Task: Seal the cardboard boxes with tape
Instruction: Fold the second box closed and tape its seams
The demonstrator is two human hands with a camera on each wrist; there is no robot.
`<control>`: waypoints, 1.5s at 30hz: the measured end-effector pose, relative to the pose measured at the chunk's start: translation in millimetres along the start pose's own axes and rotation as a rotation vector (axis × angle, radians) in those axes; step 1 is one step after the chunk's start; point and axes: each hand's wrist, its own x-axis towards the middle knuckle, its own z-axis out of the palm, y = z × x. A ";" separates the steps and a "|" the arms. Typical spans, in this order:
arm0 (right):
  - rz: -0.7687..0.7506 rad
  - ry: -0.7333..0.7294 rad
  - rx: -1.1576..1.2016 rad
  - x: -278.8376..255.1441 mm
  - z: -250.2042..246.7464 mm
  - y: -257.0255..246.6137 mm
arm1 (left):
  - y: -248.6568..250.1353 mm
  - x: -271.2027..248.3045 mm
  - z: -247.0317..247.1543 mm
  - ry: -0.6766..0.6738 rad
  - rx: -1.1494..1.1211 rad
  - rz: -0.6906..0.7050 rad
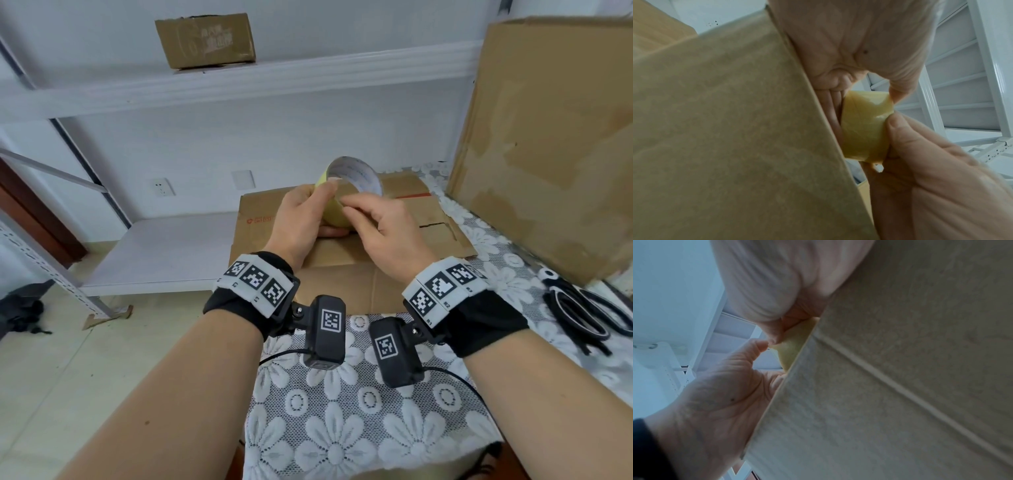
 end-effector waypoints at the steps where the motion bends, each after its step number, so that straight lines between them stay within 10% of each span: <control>1: 0.006 -0.004 0.010 0.0 0.1 -0.4 | -0.2 0.2 -0.5 0.005 -0.008 -0.006; 9: 0.046 0.239 -0.137 -1.3 2.8 -5.2 | -1.8 0.9 -2.4 0.031 -0.073 -0.006; 15: 0.295 0.206 -0.095 2.6 2.9 -11.0 | -2.8 3.1 -2.8 0.026 -0.105 -0.040; 45: 0.283 0.099 -0.087 7.2 2.5 -2.1 | -5.8 8.6 -7.8 0.017 -0.064 -0.032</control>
